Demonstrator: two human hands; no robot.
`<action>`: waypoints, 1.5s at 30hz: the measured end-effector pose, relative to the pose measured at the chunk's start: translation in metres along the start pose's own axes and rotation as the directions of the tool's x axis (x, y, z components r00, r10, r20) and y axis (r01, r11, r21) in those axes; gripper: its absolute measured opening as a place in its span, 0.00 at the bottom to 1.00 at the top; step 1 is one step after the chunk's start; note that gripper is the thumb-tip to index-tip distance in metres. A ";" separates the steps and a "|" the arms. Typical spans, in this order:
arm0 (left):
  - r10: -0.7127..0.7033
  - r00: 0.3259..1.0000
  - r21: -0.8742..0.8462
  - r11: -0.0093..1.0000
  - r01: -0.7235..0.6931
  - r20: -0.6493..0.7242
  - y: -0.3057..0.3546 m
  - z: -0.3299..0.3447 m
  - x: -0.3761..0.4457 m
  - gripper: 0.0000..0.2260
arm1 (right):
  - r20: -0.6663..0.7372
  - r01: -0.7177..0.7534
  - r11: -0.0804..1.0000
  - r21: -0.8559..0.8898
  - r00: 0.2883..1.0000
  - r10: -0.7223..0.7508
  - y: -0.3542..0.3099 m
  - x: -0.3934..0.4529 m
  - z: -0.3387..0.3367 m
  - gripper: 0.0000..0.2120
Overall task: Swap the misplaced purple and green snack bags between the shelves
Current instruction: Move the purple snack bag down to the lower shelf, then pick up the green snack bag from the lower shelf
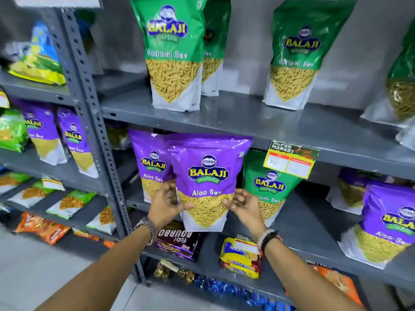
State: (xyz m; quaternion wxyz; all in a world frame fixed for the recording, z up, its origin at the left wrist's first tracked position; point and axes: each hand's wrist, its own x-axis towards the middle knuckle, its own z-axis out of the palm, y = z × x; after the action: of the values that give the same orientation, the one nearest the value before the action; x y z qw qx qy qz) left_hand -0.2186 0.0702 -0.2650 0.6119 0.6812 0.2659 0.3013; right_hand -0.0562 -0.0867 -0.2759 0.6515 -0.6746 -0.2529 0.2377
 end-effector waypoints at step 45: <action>-0.339 0.865 0.109 0.941 0.322 0.369 -0.080 0.196 0.076 0.19 | -0.504 -0.404 0.900 -0.164 0.819 0.276 0.086 0.033 -0.141 0.34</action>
State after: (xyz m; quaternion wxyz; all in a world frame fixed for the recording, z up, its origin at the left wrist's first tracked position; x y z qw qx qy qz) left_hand -0.0224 0.0028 -0.3516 0.6794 0.6844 0.2604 0.0475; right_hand 0.0628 -0.1743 -0.3564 0.5440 -0.8264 0.0084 0.1451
